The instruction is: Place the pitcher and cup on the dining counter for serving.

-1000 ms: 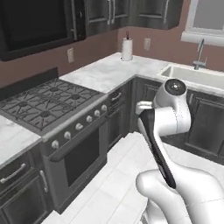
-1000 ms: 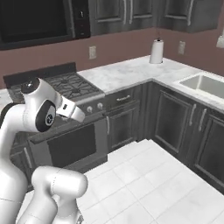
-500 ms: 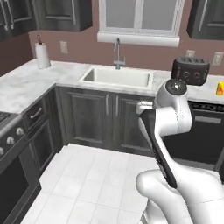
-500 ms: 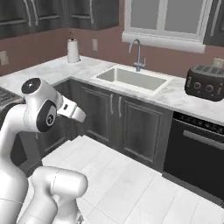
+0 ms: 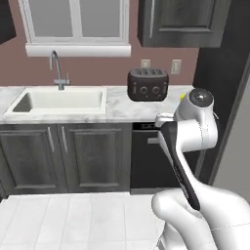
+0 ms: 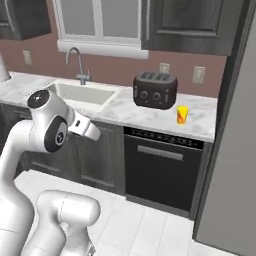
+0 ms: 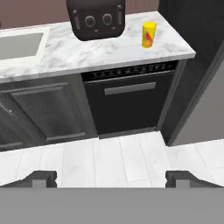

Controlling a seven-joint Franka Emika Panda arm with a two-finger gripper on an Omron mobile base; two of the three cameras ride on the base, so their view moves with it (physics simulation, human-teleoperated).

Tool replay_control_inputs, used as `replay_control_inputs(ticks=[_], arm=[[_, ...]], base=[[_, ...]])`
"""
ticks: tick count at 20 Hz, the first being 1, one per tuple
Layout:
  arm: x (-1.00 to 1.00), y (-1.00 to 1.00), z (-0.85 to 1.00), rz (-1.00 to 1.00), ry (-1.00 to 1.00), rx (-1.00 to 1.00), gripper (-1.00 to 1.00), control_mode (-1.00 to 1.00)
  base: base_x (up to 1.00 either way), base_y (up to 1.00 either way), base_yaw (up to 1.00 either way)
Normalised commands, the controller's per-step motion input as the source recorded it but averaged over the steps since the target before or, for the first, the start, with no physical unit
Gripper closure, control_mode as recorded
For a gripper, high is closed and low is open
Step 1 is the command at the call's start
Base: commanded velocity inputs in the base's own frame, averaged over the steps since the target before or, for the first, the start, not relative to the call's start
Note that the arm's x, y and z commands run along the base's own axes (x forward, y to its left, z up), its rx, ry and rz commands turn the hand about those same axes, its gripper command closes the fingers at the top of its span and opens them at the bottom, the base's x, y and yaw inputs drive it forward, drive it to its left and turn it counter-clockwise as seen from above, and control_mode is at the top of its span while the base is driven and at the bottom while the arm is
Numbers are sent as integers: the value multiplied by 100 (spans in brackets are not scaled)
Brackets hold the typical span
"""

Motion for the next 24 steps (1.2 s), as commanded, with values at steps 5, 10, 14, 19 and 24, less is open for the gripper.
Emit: replay_control_inputs(ticks=[5,10,14,19,24], arm=[[0,0,0,0,0,0,-100,100],[0,0,0,0,0,0,-100,100],[0,0,0,0,0,0,-100,100],[0,0,0,0,0,0,-100,100],[0,0,0,0,0,0,-100,100]], base=[[100,-3,-10],[88,-9,-1],[29,-74,-12],[33,-59,-9],[42,-35,0]])
